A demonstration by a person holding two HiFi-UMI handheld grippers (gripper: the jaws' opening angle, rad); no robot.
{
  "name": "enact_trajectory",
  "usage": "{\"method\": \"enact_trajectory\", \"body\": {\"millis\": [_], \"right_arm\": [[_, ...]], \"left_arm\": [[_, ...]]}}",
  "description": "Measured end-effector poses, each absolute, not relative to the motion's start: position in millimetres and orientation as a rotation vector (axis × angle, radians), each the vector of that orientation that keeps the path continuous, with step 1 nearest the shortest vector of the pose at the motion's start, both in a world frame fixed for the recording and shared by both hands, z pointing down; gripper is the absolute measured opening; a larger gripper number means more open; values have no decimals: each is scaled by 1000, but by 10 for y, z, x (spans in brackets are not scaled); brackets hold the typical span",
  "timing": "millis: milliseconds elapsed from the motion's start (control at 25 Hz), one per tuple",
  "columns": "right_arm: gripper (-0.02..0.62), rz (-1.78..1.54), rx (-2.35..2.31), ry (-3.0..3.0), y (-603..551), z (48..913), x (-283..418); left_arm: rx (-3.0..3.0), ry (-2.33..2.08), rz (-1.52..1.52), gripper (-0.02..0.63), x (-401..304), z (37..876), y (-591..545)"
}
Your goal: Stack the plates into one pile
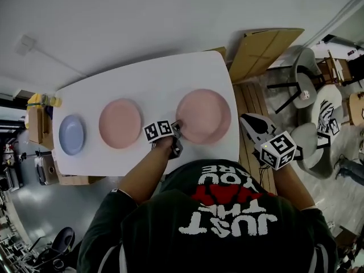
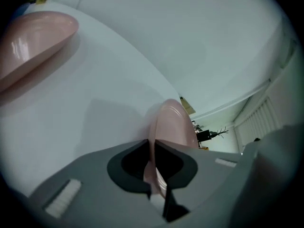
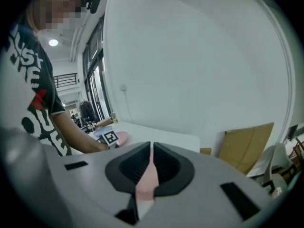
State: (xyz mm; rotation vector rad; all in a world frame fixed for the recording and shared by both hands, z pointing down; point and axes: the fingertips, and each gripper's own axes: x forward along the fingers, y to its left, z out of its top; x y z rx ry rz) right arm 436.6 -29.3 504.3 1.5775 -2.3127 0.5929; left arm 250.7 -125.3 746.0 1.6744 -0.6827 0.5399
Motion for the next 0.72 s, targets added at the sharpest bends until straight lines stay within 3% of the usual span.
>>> {"method": "enact_trajectory", "body": {"millis": [280,720], "right_arm": [[8,562,1452,-2388,-602,5002,4047],[8,467,1087,-2550,-1449,4961,2625]], "left_arm": [[1594,-838,294,29,1801,7028,-1620],[1362,-1318,21,29,-939,6794,-2149]]}}
